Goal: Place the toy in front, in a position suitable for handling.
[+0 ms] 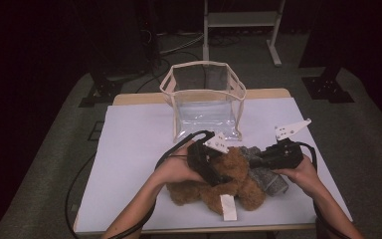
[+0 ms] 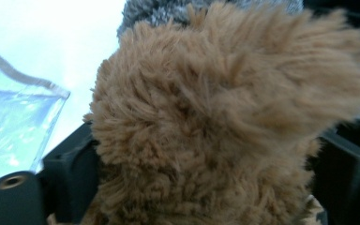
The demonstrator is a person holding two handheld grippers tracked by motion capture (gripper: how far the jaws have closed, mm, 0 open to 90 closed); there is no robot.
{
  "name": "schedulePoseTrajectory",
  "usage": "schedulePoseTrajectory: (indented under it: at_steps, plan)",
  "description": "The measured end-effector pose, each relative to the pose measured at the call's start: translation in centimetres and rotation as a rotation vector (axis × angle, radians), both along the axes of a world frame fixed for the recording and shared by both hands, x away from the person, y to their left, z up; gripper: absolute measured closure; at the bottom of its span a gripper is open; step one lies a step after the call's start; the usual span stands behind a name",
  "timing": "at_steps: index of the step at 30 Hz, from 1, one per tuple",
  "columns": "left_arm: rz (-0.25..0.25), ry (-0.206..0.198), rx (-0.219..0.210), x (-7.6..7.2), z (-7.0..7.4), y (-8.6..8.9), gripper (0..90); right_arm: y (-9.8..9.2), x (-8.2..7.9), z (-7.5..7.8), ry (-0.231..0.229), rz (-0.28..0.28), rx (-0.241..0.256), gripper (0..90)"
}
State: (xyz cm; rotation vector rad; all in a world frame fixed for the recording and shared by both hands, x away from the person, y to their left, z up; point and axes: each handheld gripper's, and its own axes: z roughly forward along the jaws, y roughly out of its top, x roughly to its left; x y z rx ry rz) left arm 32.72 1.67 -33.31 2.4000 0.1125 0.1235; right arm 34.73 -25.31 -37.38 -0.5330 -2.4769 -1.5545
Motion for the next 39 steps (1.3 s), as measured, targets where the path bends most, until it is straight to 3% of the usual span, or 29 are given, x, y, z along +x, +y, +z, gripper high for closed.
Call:
schedulePoseTrajectory:
  at_steps: [5, 11, 12, 13, 14, 15, 16, 20, 21, 23, 24, 25, 26, 27, 28, 29, 30, 31, 32, 33, 34, 36, 39]
  plan:
    - [-0.01, -0.039, 0.082, -0.7, -0.1, -0.4, 1.1, 1.0, 0.0, 0.8, -0.014, 0.021, -0.006, 77.8]
    - [-0.016, -0.038, 0.118, -0.5, -0.2, -1.1, 0.1, 1.8, 0.0, 0.7, -0.012, 0.038, -0.004, 78.4]
    - [-0.016, -0.038, 0.118, -0.5, -0.2, -1.1, 5.9, 1.8, 0.0, 0.7, -0.012, 0.038, -0.004, 78.4]
    - [-0.017, -0.071, 0.119, -0.6, -0.1, -1.2, 5.9, 2.0, 0.0, 0.7, -0.014, 0.04, -0.008, 78.6]
    - [-0.011, -0.097, 0.12, -0.7, 0.0, -1.2, 20.0, 2.1, 0.0, 0.6, -0.018, 0.034, -0.018, 78.9]
    - [-0.012, -0.107, 0.095, -0.8, 0.2, -0.9, 35.1, 1.9, 0.2, 0.7, -0.022, 0.017, -0.022, 79.3]
    - [-0.012, -0.107, 0.095, -0.8, 0.2, -0.9, 38.1, 1.9, 0.2, 0.7, -0.022, 0.017, -0.022, 79.3]
    - [-0.014, -0.086, -0.032, -0.5, 1.2, -0.2, 40.6, 0.9, -0.1, 2.3, -0.048, 0.011, -0.002, 79.6]
    - [-0.014, -0.086, -0.032, -0.5, 1.2, -0.2, 40.6, 0.7, -0.1, 2.9, -0.059, 0.01, -0.003, 79.6]
    - [-0.017, -0.086, -0.116, -0.4, 2.1, -0.1, 40.5, 0.3, -0.3, 4.3, -0.082, 0.008, -0.004, 79.6]
    - [-0.017, -0.086, -0.116, -0.4, 2.1, -0.1, 40.4, 0.1, -0.3, 5.2, -0.098, 0.007, -0.006, 79.6]
    - [-0.028, -0.073, -0.189, -0.2, 2.7, 0.1, 40.3, -0.1, -0.5, 6.1, -0.114, 0.007, -0.01, 79.6]
    - [-0.028, -0.073, -0.189, -0.2, 2.7, 0.1, 40.0, -0.2, -0.6, 7.0, -0.128, 0.006, -0.017, 79.6]
    - [-0.034, -0.06, -0.254, 0.0, 3.3, 0.2, 39.6, -0.3, -0.8, 7.9, -0.141, 0.006, -0.023, 79.6]
    - [-0.04, -0.054, -0.29, 0.0, 3.6, 0.3, 39.0, -0.3, -0.9, 8.8, -0.159, 0.006, -0.035, 79.6]
    - [-0.04, -0.054, -0.29, 0.0, 3.6, 0.3, 37.8, -0.2, -1.0, 9.9, -0.176, 0.01, -0.049, 79.6]
    - [-0.044, -0.052, -0.313, 0.1, 3.8, 0.4, 37.8, -0.2, -1.0, 9.9, -0.176, 0.01, -0.049, 79.6]
    - [-0.043, -0.043, -0.334, 0.1, 3.6, 0.8, 35.2, 0.3, -1.1, 11.1, -0.185, 0.022, -0.061, 79.7]
    - [-0.043, -0.043, -0.334, 0.1, 3.6, 0.8, 34.3, 0.3, -1.1, 11.1, -0.185, 0.022, -0.061, 79.7]
    - [-0.032, -0.03, -0.344, 0.0, 2.8, 1.7, 33.7, 1.5, -1.0, 11.4, -0.18, 0.039, -0.088, 79.7]
    - [-0.026, -0.018, -0.341, 0.0, 2.1, 2.4, 33.1, 2.1, -0.9, 11.2, -0.176, 0.051, -0.094, 79.7]
    - [-0.005, 0.013, -0.374, -0.1, 0.9, 4.0, 32.3, 4.1, -0.6, 10.4, -0.164, 0.085, -0.129, 79.7]
    - [0.031, 0.021, -0.406, -0.6, 0.7, 6.6, 28.7, 6.7, -0.1, 10.0, -0.143, 0.126, -0.106, 79.9]
